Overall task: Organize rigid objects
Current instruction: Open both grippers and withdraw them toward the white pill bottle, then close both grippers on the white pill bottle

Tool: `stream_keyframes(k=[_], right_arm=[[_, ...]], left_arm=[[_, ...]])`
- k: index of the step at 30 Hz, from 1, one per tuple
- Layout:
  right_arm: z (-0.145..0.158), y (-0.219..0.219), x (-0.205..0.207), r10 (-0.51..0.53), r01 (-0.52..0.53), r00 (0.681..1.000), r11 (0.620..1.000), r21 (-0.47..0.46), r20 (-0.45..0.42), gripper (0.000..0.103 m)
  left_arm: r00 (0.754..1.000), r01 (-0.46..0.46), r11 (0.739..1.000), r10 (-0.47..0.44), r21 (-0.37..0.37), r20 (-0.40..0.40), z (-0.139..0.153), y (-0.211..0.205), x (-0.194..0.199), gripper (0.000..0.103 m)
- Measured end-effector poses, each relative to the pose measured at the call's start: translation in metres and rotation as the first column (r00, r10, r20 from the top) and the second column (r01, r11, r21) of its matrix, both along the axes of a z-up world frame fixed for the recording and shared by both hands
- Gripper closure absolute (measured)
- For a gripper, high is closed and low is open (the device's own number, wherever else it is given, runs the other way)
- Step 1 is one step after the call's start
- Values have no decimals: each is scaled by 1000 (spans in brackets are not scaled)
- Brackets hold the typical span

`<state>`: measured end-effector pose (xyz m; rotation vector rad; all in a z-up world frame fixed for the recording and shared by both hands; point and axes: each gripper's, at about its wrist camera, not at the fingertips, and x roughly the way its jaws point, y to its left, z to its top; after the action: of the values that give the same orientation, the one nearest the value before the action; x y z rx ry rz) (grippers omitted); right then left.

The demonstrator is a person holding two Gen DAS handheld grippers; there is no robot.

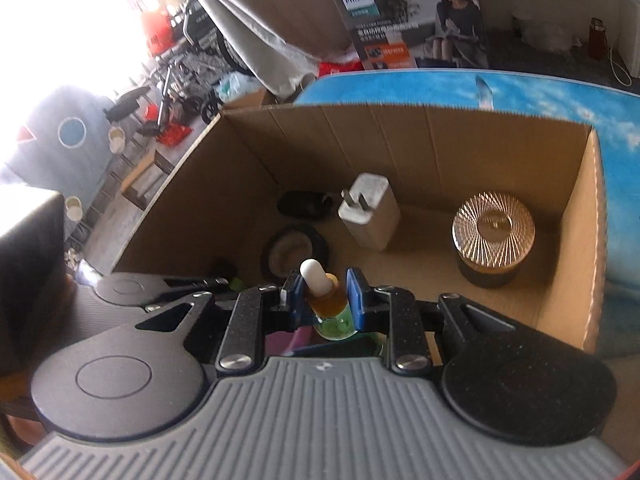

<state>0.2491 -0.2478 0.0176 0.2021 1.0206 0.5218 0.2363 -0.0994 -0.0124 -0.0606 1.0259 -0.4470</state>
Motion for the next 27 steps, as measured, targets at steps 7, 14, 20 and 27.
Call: stream_keyframes(k=[7, 14, 20, 27], right_arm=[[10, -4, -6, -36, 36, 999, 999, 18, 12, 63], [60, -26, -55, -111, 94, 986, 985, 142, 121, 61], [95, -44, -126, -152, 82, 969, 941, 329, 194, 57], [72, -12, -163, -93, 37, 990, 905, 424, 111, 57]], left_arm=[[994, 25, 1000, -25, -1, 108, 24, -3, -26, 32], [956, 60, 998, -59, 3, 287, 72, 19, -97, 15], [922, 26, 997, -51, 69, 383, 88, 56, -168, 9], [908, -134, 970, 39, 202, 417, 67, 81, -190, 9]])
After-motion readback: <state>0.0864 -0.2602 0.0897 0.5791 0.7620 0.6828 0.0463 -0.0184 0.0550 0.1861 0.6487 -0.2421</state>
